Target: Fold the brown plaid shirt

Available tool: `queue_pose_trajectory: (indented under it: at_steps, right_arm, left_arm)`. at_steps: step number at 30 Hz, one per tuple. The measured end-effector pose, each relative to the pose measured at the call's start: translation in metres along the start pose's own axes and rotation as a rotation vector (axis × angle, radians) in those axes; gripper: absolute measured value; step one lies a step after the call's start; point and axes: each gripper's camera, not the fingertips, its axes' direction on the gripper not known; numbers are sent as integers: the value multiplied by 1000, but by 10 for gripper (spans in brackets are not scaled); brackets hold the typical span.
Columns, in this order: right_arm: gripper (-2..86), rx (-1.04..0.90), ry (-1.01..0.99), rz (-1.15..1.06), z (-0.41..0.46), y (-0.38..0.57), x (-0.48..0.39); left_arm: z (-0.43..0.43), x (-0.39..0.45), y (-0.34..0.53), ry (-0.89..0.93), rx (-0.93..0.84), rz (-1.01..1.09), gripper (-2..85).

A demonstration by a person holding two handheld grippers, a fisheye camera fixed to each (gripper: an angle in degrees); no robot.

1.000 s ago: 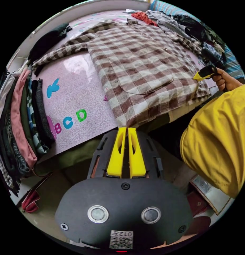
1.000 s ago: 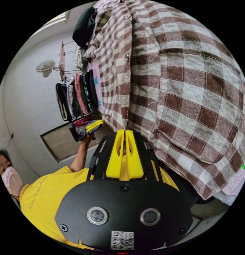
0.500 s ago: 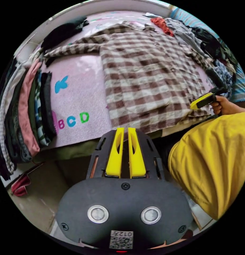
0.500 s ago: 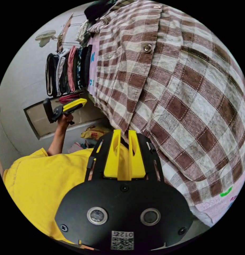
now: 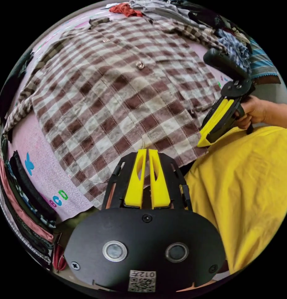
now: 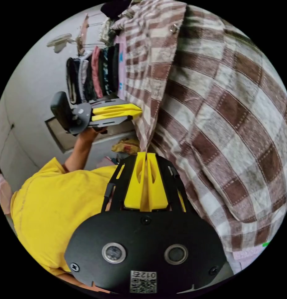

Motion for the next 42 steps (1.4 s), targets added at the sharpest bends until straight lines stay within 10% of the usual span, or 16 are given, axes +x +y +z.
queue_pose_trajectory:
  at_steps: [8,17,36,42]
  right_arm:
    - [38,140,709,-425,33,63,-77]
    - [48,51,955,-591,116,65,-107]
    - [18,-107,695,-627,85,67,-166]
    - [17,114,654,-530,-19,34,-182]
  left_arm:
    - [-2,1,-17,21,80,-48,3]
    - [30,41,-84,-48,17,127,4]
    - [56,70,-139,-113,76,133,4]
    - [120,79,-187,-37,-86,213,3]
